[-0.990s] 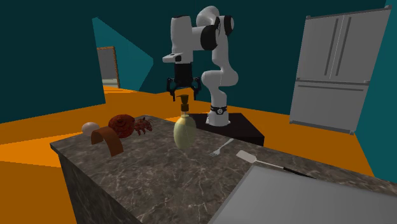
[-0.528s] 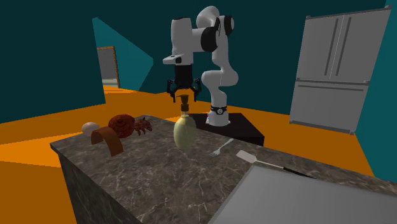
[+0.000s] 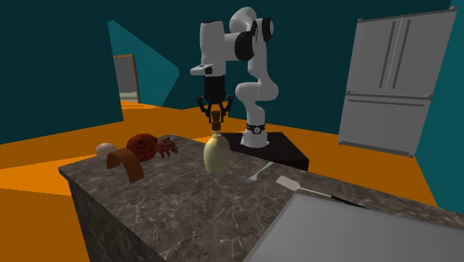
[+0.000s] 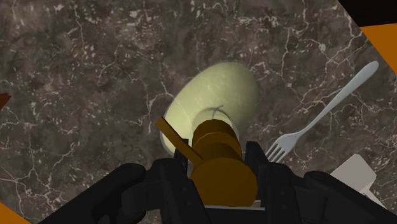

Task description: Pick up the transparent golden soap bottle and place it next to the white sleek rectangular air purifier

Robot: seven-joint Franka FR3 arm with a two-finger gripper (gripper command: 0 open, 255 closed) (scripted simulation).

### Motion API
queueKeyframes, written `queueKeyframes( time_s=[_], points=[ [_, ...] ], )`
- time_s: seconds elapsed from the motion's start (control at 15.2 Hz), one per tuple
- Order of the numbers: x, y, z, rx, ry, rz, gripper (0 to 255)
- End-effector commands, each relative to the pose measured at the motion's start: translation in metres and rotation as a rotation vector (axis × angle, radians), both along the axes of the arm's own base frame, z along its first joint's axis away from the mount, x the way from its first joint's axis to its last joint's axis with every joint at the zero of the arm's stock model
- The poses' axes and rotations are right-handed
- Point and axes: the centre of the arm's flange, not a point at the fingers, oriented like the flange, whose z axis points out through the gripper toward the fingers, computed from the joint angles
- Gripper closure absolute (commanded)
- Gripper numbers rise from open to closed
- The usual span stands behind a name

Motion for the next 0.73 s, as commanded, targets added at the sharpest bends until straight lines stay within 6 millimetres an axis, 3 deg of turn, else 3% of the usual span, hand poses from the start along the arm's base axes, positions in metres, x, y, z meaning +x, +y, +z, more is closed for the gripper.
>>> queueKeyframes(
  time_s=[0.0, 0.13, 0.66],
  points=[
    [0.0, 0.0, 0.0, 0.0, -0.001, 0.0, 255],
    [0.0, 0.0, 0.0, 0.0, -0.001, 0.0, 255],
    [0.0, 0.0, 0.042, 0.0, -0.001, 0.0, 255]
  ],
)
